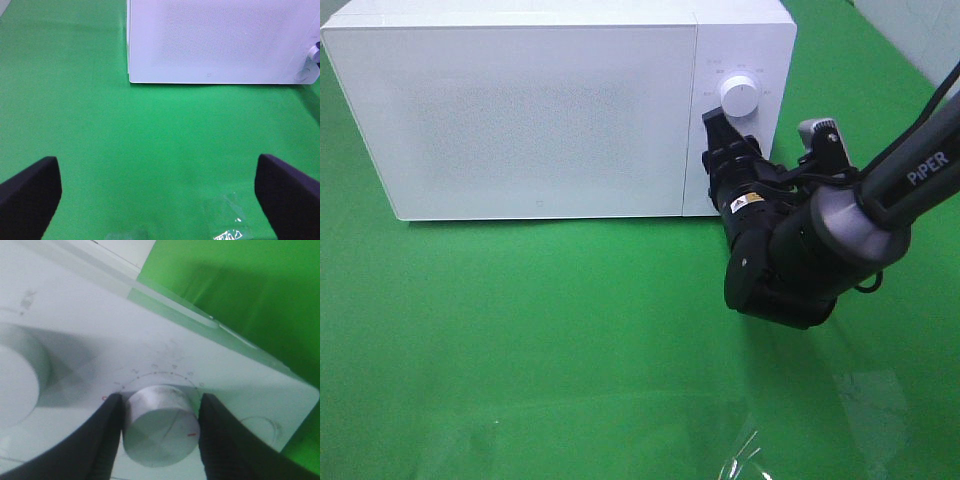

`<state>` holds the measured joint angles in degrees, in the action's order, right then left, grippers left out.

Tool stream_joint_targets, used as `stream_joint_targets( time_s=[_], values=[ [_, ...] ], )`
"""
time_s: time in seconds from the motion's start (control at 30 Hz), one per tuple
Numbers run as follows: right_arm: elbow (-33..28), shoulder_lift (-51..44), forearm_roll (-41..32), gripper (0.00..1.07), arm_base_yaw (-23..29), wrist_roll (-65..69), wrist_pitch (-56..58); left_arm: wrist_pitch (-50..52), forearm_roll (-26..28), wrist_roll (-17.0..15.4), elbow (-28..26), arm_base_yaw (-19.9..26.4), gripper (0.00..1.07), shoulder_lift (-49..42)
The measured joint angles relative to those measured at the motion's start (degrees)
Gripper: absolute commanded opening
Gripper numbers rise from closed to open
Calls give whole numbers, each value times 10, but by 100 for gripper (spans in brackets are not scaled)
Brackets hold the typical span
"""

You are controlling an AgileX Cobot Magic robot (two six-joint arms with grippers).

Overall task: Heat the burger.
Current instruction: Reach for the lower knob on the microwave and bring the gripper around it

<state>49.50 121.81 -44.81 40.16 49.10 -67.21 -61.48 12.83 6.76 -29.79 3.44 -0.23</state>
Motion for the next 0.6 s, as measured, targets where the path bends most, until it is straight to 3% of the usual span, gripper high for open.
stream_joint_targets(
  time_s=[0.03, 0.13, 0.2, 0.33, 0.4, 0.43, 0.6],
  values=[
    [0, 0, 12, 0, -1, 90, 1, 0, 0, 0, 0, 0, 97, 0],
    [0, 1, 16, 0, -1, 124, 1, 0, 0, 0, 0, 0, 97, 0],
    [-2, 2, 34, 0, -1, 245, -3, 0, 0, 0, 0, 0, 97, 0],
    [-4, 5, 48, 0, -1, 287, -11, 0, 0, 0, 0, 0, 97, 0],
    [-4, 7, 80, 0, -1, 293, -10, 0, 0, 0, 0, 0, 97, 0],
    [13, 8, 176, 0, 3, 295, -7, 0, 0, 0, 0, 0, 97, 0],
    [26, 1, 242, 0, 10, 288, -23, 0, 0, 0, 0, 0, 97, 0]
  ],
)
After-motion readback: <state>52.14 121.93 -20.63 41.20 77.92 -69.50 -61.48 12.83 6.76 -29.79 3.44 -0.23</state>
